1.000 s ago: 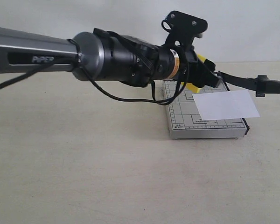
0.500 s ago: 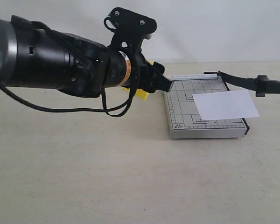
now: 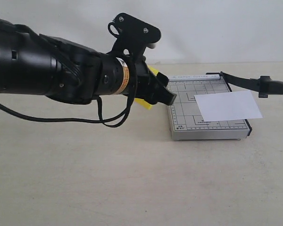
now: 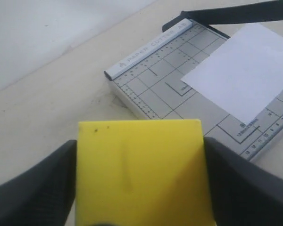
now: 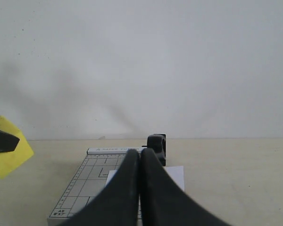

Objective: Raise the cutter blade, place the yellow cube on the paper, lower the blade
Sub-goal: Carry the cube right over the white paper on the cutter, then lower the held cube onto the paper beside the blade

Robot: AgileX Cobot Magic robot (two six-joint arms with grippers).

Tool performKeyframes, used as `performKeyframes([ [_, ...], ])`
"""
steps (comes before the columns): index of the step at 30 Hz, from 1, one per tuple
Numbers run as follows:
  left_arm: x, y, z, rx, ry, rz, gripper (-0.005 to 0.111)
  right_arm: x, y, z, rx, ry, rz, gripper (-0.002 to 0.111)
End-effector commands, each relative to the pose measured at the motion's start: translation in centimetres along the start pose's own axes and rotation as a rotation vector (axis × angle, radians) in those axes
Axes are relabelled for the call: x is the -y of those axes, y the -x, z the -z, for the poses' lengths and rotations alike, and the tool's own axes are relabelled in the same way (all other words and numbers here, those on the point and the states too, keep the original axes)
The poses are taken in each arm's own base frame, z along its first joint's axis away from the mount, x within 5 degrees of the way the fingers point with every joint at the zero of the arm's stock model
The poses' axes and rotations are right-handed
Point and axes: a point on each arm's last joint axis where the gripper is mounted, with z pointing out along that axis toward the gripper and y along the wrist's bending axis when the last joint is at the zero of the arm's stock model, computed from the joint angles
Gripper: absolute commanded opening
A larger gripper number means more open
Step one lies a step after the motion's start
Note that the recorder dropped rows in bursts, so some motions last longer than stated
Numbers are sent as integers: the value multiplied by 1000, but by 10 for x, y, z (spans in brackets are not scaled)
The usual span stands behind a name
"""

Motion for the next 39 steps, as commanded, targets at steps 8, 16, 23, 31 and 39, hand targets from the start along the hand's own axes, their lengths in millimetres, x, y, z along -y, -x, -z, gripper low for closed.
performKeyframes([
  [8, 17, 16, -45, 38, -70, -21, 4, 0, 1, 1, 13, -2, 0, 0],
  [16, 35, 36, -79, 108, -173, -10, 4, 0, 1, 1, 13, -2, 0, 0],
  [23, 45, 46, -100, 154, -231, 9, 4, 0, 1, 1, 13, -2, 0, 0],
  [31, 51, 30, -120, 117, -243, 8, 4, 0, 1, 1, 13, -2, 0, 0],
  [39, 54, 26, -123, 108, -259, 13, 4, 0, 1, 1, 13, -2, 0, 0],
])
